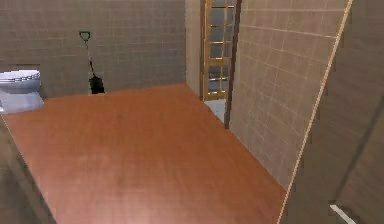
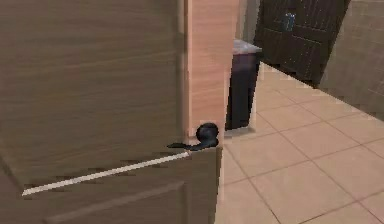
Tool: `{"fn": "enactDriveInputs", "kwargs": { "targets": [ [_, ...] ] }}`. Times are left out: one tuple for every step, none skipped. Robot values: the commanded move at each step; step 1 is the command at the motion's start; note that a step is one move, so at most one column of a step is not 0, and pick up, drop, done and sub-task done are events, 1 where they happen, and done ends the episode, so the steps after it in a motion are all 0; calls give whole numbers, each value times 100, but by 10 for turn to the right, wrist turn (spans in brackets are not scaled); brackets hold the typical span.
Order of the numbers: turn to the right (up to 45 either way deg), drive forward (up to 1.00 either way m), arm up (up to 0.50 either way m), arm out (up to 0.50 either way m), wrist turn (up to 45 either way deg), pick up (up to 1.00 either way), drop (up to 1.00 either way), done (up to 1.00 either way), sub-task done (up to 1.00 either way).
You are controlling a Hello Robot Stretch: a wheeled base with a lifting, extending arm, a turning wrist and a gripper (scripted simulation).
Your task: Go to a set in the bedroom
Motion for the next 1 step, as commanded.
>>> {"fn": "enactDriveInputs", "kwargs": {
  "targets": [
    [0,100,0,0,0,0,0,0,0]
  ]
}}
